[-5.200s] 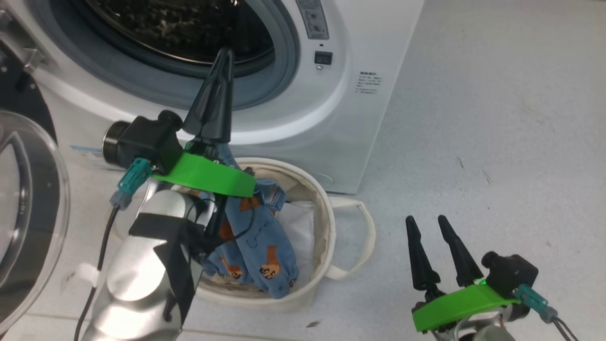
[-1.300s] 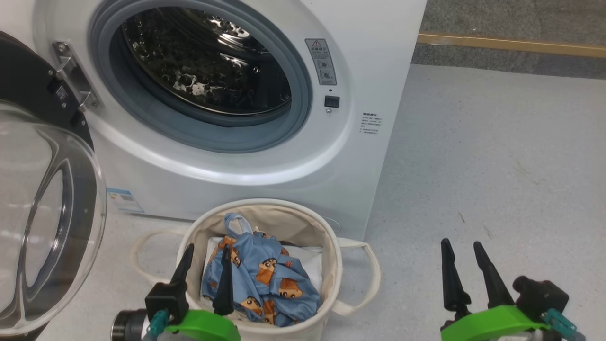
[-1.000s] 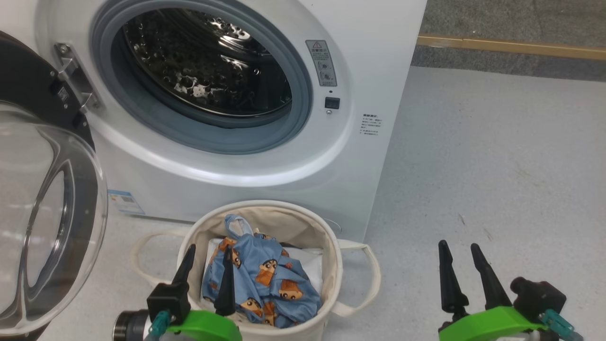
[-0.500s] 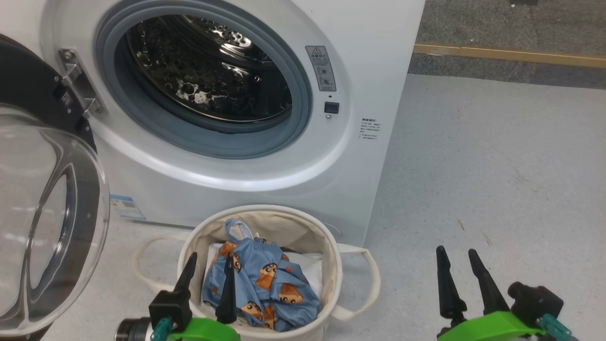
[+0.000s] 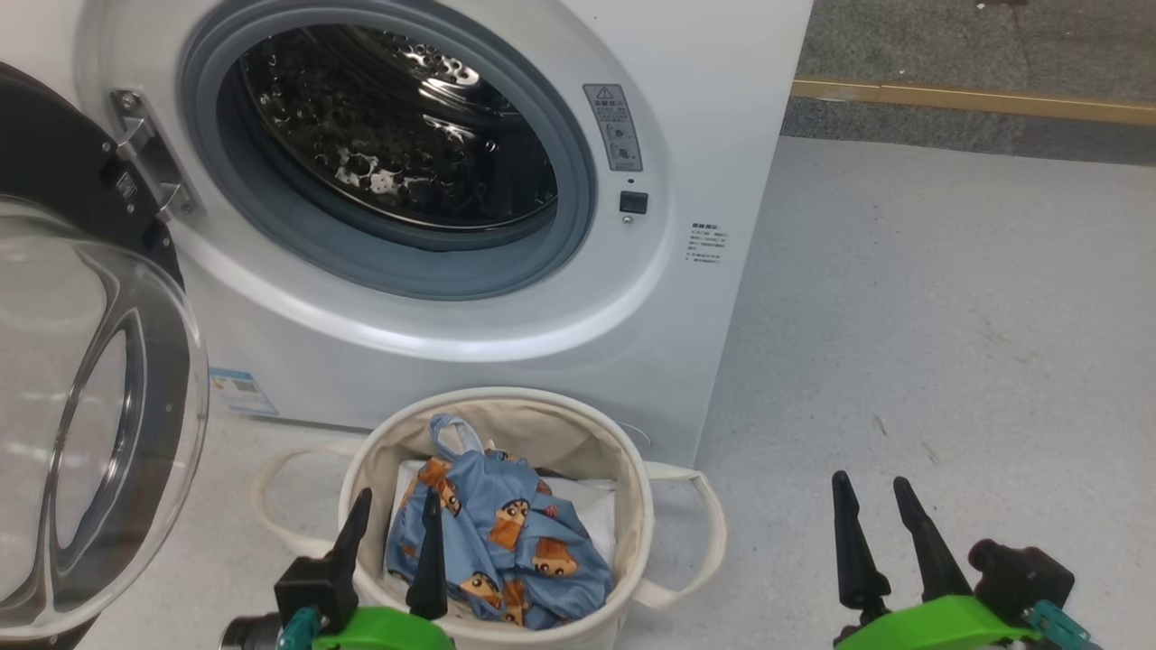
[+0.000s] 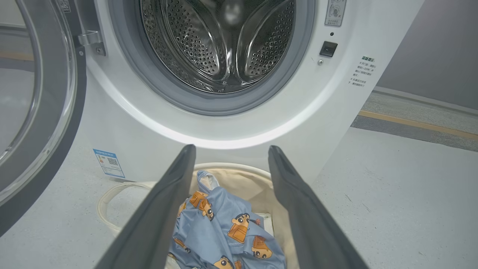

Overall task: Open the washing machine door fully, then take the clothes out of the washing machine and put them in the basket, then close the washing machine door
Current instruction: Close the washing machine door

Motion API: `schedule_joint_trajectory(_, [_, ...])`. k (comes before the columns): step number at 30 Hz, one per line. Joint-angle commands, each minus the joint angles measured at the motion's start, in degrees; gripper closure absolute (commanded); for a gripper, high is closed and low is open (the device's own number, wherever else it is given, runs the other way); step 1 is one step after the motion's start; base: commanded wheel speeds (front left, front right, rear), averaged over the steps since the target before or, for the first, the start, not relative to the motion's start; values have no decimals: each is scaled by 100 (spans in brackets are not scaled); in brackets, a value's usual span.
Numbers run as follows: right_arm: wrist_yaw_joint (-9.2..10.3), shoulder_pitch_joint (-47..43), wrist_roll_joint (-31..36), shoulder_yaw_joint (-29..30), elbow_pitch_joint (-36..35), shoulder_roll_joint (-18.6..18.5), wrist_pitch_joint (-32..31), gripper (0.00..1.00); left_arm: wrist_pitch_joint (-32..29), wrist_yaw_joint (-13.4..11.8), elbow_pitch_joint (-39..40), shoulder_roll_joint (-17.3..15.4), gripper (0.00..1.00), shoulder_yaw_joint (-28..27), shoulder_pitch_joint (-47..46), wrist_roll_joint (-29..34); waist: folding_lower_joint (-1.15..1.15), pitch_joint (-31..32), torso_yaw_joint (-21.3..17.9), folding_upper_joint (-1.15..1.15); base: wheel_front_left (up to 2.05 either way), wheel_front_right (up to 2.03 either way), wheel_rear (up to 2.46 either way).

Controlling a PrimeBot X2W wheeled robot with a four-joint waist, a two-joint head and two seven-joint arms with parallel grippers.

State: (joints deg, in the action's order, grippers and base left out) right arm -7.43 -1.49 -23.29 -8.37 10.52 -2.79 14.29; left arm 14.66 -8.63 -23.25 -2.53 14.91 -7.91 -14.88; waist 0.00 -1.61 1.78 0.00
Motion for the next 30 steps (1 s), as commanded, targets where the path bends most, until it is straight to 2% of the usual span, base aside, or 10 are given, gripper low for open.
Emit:
schedule_joint_trajectory(1, [-6,146,0,-119,-187,-9,71,0,34,-33,141,-35,0,-186,-125,-67,0,-10,7,0,-27,7,19])
schedule_joint_trajectory(11, [-6,168,3,-96,-145,-9,71,0,34,-51,120,-35,0,-162,-193,-46,0,-59,42,0,-126,52,73])
schedule_joint_trajectory(18, [-6,189,4,-98,-146,-9,71,0,34,-42,122,-35,0,-135,-204,23,0,-82,71,0,-215,161,54])
schedule_joint_trajectory(22, [-6,197,10,-95,-146,-9,71,0,34,-59,192,-35,0,-90,-230,277,0,-103,95,0,-217,183,34])
schedule_joint_trajectory(30, [-6,246,0,-151,-235,-9,71,0,34,-163,381,-35,0,-127,-234,388,0,-148,204,0,-123,122,1])
